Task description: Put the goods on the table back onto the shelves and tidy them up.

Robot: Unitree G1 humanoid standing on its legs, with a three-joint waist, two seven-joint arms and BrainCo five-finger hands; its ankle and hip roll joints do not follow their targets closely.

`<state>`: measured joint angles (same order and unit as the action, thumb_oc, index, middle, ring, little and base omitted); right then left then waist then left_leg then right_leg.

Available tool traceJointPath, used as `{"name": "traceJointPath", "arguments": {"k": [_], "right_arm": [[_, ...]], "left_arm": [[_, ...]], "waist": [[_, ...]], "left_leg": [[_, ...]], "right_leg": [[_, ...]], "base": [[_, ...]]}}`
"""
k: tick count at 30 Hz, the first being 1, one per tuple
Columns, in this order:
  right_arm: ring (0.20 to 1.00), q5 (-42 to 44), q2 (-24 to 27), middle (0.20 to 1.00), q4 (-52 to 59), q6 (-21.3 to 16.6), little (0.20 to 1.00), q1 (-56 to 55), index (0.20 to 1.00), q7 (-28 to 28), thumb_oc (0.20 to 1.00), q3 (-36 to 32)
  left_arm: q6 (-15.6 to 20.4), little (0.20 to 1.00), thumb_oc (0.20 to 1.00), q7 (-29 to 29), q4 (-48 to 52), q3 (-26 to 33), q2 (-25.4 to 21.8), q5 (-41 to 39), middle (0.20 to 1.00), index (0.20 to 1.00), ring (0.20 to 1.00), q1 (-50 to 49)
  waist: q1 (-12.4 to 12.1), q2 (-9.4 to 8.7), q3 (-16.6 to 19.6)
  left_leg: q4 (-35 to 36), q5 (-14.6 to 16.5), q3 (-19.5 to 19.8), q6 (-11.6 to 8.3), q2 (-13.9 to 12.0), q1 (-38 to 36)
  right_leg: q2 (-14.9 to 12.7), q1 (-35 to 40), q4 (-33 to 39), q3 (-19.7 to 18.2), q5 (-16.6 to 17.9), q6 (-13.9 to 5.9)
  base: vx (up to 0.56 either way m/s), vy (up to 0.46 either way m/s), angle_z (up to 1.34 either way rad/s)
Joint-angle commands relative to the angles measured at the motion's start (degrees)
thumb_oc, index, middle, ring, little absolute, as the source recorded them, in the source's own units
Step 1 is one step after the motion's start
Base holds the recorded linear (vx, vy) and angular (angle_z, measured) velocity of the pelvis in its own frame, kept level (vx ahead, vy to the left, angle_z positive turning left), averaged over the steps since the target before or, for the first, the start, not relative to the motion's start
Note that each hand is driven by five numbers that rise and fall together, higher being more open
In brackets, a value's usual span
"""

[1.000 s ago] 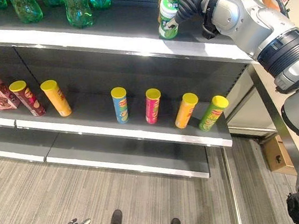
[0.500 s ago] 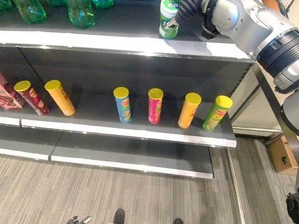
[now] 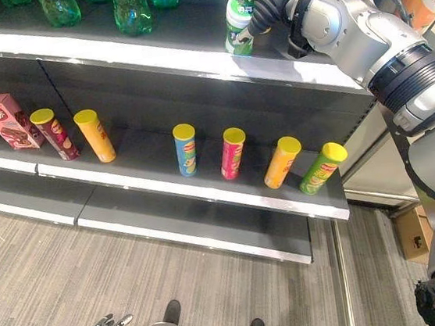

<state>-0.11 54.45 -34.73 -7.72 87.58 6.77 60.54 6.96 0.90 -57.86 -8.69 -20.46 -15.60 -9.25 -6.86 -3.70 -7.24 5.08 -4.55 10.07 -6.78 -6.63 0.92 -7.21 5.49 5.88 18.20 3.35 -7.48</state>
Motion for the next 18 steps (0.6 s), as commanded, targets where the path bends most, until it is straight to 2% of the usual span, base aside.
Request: {"name": "traceJointPath", "arguments": {"k": [1, 18], "right_arm": [[0.2, -2.2, 0.4, 0.2, -1.9, 0.2, 0.2, 5.4, 0.2, -0.3, 0.2, 1.1], [0.2, -3.1, 0.4, 0.2, -3.0, 0.6, 0.2, 4.6, 0.2, 0.3, 0.2, 1.4]], "left_arm": [[0.8, 1.0, 1.0, 0.0, -1.1, -1.0, -4.6, -0.5, 1.0, 1.0, 1.0, 4.7], [0.6, 1.0, 1.0, 0.2, -1.0, -0.9, -5.0, -0.6, 1.0, 1.0, 1.0, 5.2]], "waist": [[-1.9, -3.78, -2.3], [-1.6, -3.82, -2.4]], "left_leg": [[-3.4, 7.1, -3.4, -2.51, -1.9, -3.0], [-3.1, 7.2, -3.7, -2.55, -2.1, -3.3]], "right_leg": [[-3.1, 2.8, -3.6, 0.3, -7.1, -1.97], [-2.9, 2.9, -3.5, 0.2, -7.1, -1.77]], "base": [[0.0, 0.0, 0.0], [0.0, 0.0, 0.0]]}}
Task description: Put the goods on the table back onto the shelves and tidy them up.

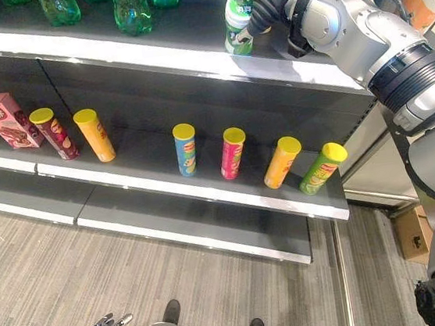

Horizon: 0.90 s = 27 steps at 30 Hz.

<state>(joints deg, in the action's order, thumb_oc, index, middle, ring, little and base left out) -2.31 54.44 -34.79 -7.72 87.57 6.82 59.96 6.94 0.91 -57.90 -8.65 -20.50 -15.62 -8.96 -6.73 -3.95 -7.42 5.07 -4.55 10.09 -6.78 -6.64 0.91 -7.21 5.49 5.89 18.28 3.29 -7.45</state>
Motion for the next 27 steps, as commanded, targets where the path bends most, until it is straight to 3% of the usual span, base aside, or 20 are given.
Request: {"name": "traceJointPath", "arguments": {"k": [1, 27], "right_arm": [[0.2, -1.0, 0.4, 0.2, -2.9, 0.6, 0.2, 4.5, 0.2, 0.3, 0.2, 1.9], [0.2, -1.1, 2.5, 0.2, -1.7, 0.6, 0.2, 5.5, 0.2, 0.7, 0.2, 2.9]], "left_arm": [[0.6, 1.0, 1.0, 0.2, -1.0, -0.9, -4.9, -0.6, 1.0, 1.0, 1.0, 5.0], [0.4, 1.0, 1.0, 0.2, -0.7, -1.2, -5.1, 0.6, 1.0, 1.0, 1.0, 5.5]], "waist": [[-1.7, -3.58, -2.2], [-0.5, -3.79, -2.4]], "left_leg": [[-3.1, 7.2, -3.8, -2.56, -2.1, -3.4], [-3.1, 7.5, -4.3, -2.56, -2.4, -3.9]], "right_leg": [[-2.9, 2.9, -3.6, 0.1, -7.1, -1.77], [-2.8, 2.8, -3.7, -0.4, -7.3, -1.71]], "base": [[0.0, 0.0, 0.0], [0.0, 0.0, 0.0]]}}
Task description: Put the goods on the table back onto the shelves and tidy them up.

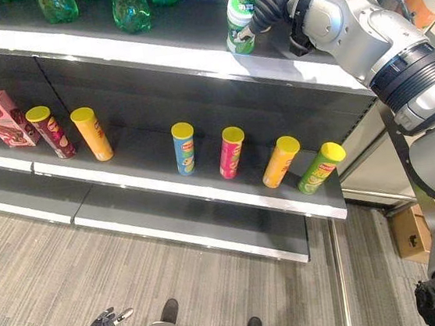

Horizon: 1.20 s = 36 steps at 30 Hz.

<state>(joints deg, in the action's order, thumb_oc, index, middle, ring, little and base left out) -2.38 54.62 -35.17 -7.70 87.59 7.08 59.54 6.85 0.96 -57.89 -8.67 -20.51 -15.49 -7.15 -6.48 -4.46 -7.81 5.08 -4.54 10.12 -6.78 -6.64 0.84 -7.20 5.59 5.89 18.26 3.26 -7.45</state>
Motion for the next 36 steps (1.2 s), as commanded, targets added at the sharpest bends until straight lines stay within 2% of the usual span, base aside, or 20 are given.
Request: {"name": "traceJointPath", "arguments": {"k": [1, 26, 36], "right_arm": [[0.2, -0.9, 2.3, 0.2, -1.1, 0.6, 0.2, 5.3, 0.2, 0.4, 0.2, 3.2], [0.2, 0.0, 4.7, 0.2, 2.7, 0.1, 0.2, 6.3, 0.2, 0.8, 0.2, 4.4], [0.2, -0.2, 3.8, 0.2, 2.8, 0.0, 0.2, 5.4, 0.2, 1.1, 0.2, 4.2]], "left_arm": [[0.4, 1.0, 1.0, 0.2, -0.7, -1.1, -5.1, 0.5, 1.0, 1.0, 1.0, 3.7], [0.5, 1.0, 1.0, -0.1, -0.4, -0.6, -5.4, 1.3, 1.0, 1.0, 1.0, 3.8], [0.6, 1.0, 1.0, -0.2, -0.2, -0.1, -5.3, 1.1, 1.0, 1.0, 1.0, 3.6]], "waist": [[-0.7, -3.27, -2.0], [0.9, -3.52, -1.8], [0.7, -3.55, -1.8]], "left_leg": [[-3.1, 7.5, -4.3, -2.56, -2.4, -3.9], [-3.0, 7.8, -5.6, -2.58, -2.9, -4.8], [-2.9, 7.9, -5.7, -2.55, -3.0, -4.9]], "right_leg": [[-2.8, 2.8, -3.7, -0.4, -7.3, -1.71], [-2.8, 2.5, -3.9, -1.5, -7.3, -1.62], [-2.7, 2.5, -3.8, -1.7, -7.3, -1.57]], "base": [[0.0, 0.0, 0.0], [0.0, -0.001, -0.02], [0.0, -0.001, -0.02]]}}
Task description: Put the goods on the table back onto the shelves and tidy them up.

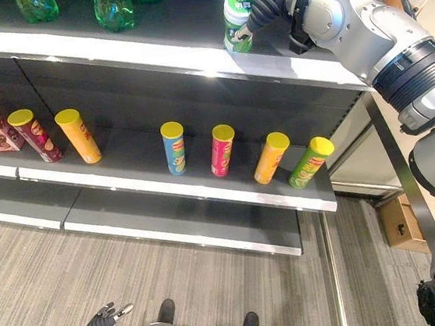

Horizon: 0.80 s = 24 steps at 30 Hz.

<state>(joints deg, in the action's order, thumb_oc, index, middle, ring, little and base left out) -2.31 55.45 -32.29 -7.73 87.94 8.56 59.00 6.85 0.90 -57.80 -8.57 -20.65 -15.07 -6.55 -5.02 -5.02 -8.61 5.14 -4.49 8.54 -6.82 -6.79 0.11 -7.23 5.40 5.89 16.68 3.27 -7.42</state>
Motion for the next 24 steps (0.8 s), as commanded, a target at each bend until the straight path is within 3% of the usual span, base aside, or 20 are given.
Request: {"name": "traceJointPath", "arguments": {"k": [1, 2, 3, 4, 5, 24], "right_arm": [[0.2, -0.3, 3.0, 0.2, -0.1, 0.0, 0.2, 5.1, 0.2, -0.4, 0.2, 4.7], [0.2, -0.3, 2.9, 0.2, -0.1, 0.0, 0.2, 5.0, 0.2, -0.4, 0.2, 4.7], [0.366, -0.4, 2.9, 0.366, -0.1, 0.0, 0.366, 5.0, 0.366, -0.4, 0.366, 4.7], [0.589, -0.6, 2.9, 0.589, -0.2, 0.0, 0.589, 5.0, 0.589, -0.4, 0.589, 4.7], [1.0, -0.9, 3.1, 1.0, -0.3, 0.0, 1.0, 4.8, 1.0, -0.6, 1.0, 4.6], [1.0, -0.1, 4.4, 1.0, 0.7, -0.3, 1.0, 6.2, 1.0, -3.3, 1.0, 3.8]], "left_arm": [[0.6, 1.0, 1.0, -0.2, -0.3, -0.2, -5.2, 0.7, 1.0, 1.0, 1.0, 3.0], [0.6, 1.0, 1.0, -0.2, -0.3, -0.1, -5.2, 0.5, 1.0, 1.0, 1.0, 2.9], [0.6, 1.0, 1.0, -0.2, -0.3, 0.0, -5.1, 0.5, 1.0, 1.0, 1.0, 2.9], [0.6, 1.0, 1.0, -0.2, -0.3, 0.0, -5.1, 0.5, 1.0, 1.0, 1.0, 2.8], [0.6, 1.0, 1.0, -0.2, -0.3, 0.0, -5.1, 0.5, 1.0, 1.0, 1.0, 2.8], [0.6, 1.0, 1.0, -0.8, -0.8, 0.9, -5.2, 0.0, 1.0, 1.0, 1.0, 3.1]], "waist": [[-0.8, -3.0, -1.0], [-0.8, -3.0, -1.0], [-0.8, -3.0, -1.0], [-0.9, -2.99, -1.0], [-0.9, -2.98, -1.1], [-0.4, -3.38, -1.1]], "left_leg": [[-3.0, 7.8, -4.2, -2.51, -2.8, -4.1], [-2.9, 7.8, -4.1, -2.52, -2.8, -4.1], [-2.9, 7.8, -4.1, -2.51, -2.8, -4.1], [-2.9, 7.8, -4.1, -2.51, -2.8, -4.1], [-2.9, 7.8, -4.0, -2.49, -2.7, -4.1], [-2.9, 8.1, -4.7, -2.36, -2.6, -4.4]], "right_leg": [[-2.6, 2.7, -3.8, -0.1, -7.3, -1.61], [-2.6, 2.7, -3.8, 0.0, -7.3, -1.61], [-2.6, 2.7, -3.8, 0.0, -7.3, -1.61], [-2.6, 2.7, -3.8, 0.0, -7.3, -1.63], [-2.7, 2.6, -3.8, 0.0, -7.3, -1.66], [-2.9, 2.3, -3.8, -0.7, -6.9, -1.85]], "base": [[0.0, 0.0, 0.0], [0.0, 0.0, 0.0], [0.0, 0.0, 0.0], [0.0, 0.0, 0.0], [0.0, 0.0, 0.0], [0.0, 0.0, 0.0]]}}
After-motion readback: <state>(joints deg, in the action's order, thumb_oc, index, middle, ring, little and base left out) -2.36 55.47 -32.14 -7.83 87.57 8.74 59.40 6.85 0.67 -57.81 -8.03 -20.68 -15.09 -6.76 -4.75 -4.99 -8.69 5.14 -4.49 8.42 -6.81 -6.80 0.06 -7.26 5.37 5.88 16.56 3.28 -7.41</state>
